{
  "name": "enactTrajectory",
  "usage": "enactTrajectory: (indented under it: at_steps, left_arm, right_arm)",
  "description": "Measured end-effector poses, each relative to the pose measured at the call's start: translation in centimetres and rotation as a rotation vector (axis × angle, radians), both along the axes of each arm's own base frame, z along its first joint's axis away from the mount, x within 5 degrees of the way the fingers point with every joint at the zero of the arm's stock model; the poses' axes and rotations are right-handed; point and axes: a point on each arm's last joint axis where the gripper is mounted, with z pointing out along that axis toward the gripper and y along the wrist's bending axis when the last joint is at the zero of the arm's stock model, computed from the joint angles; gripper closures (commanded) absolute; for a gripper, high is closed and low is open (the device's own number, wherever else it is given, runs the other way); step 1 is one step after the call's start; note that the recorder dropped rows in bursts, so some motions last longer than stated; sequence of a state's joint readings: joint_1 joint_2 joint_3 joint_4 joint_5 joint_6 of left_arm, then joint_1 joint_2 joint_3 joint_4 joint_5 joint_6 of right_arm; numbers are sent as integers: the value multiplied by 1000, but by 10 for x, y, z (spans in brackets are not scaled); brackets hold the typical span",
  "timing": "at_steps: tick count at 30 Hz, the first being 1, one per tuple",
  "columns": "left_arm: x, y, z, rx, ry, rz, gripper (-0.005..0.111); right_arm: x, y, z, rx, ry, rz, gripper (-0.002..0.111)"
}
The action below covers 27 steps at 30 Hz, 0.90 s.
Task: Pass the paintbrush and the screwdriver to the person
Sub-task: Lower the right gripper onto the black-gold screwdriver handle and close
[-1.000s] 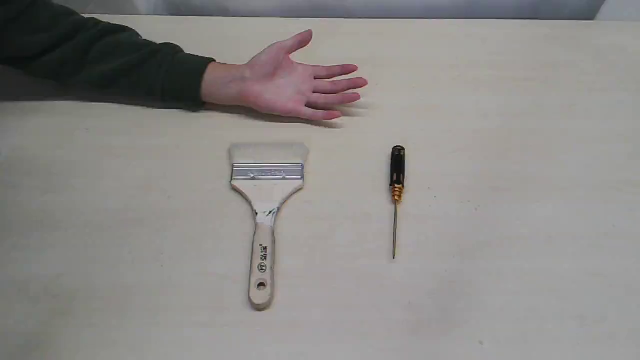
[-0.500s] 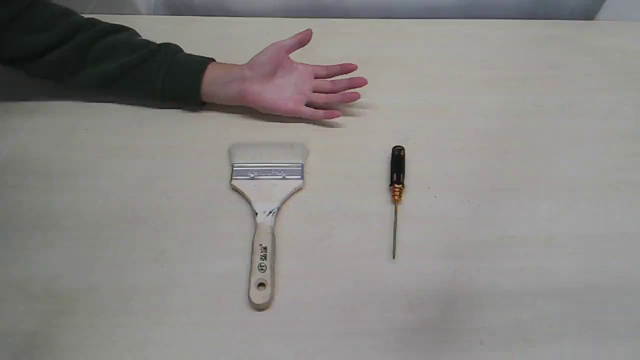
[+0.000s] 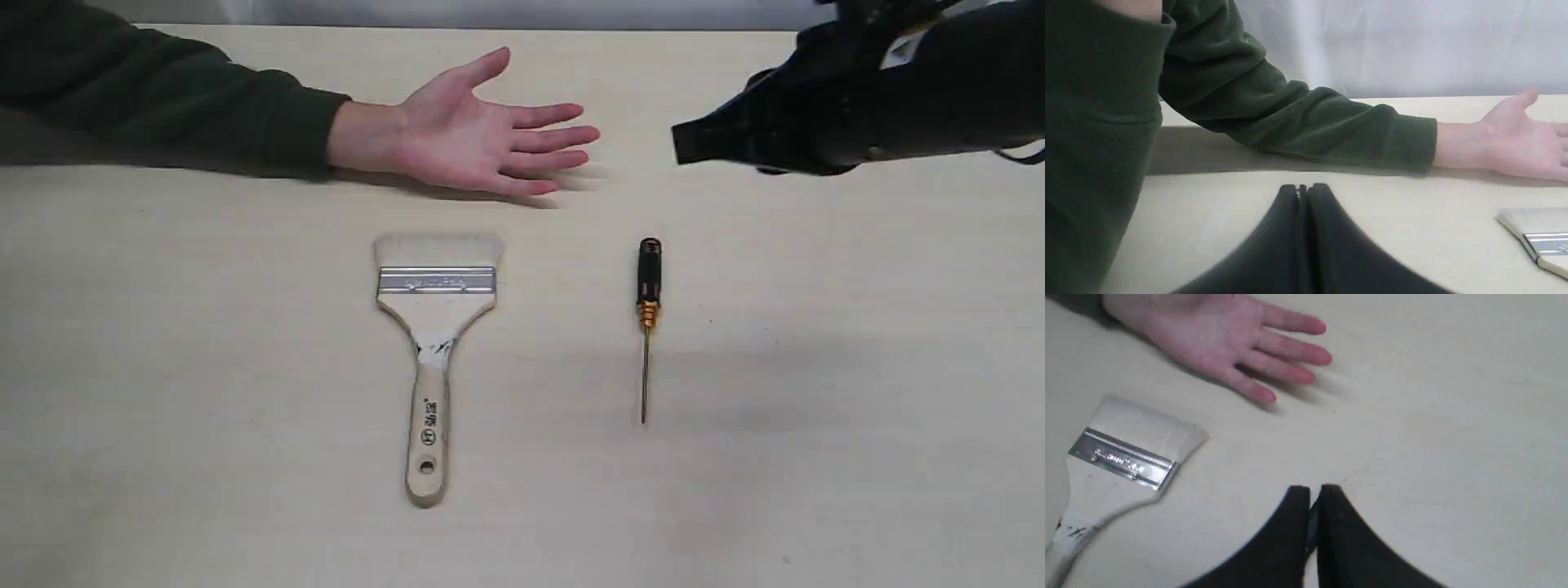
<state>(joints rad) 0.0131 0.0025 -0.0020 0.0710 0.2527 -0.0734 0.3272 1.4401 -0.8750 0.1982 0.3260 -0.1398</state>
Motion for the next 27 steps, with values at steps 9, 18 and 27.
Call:
enactTrajectory:
  at_steps: [9, 18, 27]
  left_arm:
    - [0, 0, 0, 0, 0, 0, 107]
    - [0, 0, 0, 0, 0, 0, 107]
    - [0, 0, 0, 0, 0, 0, 107]
  right_arm:
    - [34, 16, -64, -61, 236, -19, 70]
    - [53, 26, -82, -41, 352, -37, 50]
    - [64, 32, -108, -37, 464, -77, 54]
